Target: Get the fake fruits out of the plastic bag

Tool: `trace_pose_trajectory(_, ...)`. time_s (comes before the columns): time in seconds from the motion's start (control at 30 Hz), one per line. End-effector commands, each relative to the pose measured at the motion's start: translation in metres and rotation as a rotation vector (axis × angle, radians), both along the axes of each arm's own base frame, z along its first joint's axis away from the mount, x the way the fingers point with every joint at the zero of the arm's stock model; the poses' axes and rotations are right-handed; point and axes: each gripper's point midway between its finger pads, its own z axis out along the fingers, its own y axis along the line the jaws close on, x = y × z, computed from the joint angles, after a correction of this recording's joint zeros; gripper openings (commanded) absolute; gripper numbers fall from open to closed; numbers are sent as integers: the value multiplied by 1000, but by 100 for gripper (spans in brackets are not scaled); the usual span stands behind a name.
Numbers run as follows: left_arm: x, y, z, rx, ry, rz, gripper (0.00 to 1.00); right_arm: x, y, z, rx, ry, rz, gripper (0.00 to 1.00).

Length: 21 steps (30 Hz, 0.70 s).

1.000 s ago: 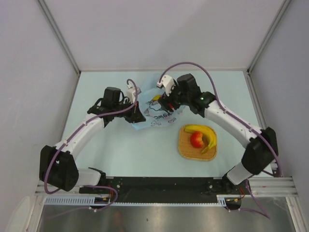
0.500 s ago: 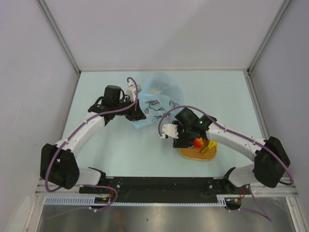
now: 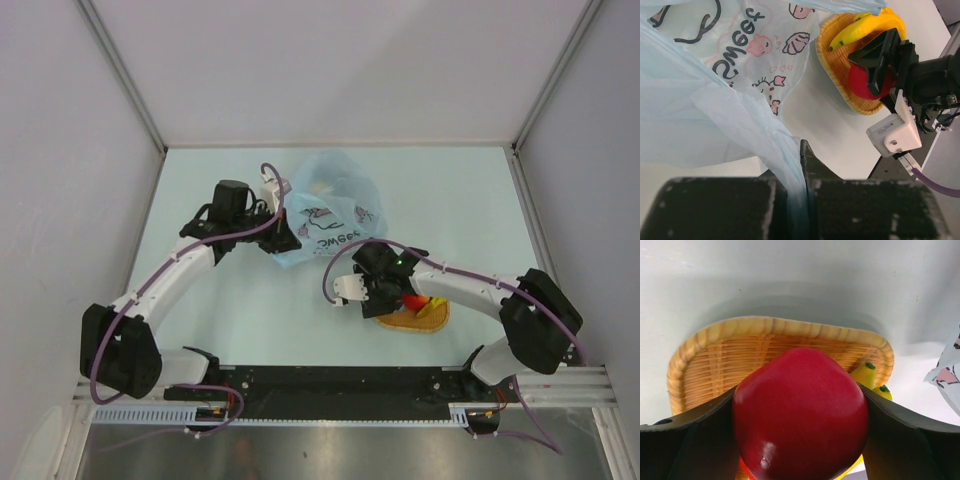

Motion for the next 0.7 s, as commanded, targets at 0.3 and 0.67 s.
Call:
trace_pose_trajectory(0.3, 2, -1, 17, -33, -62, -8, 0, 13, 3, 23, 27, -104, 13, 100)
trace_pose_trajectory(0.67, 1, -2, 25, -32, -63, -28, 0, -11, 48, 137, 464, 15, 71, 100)
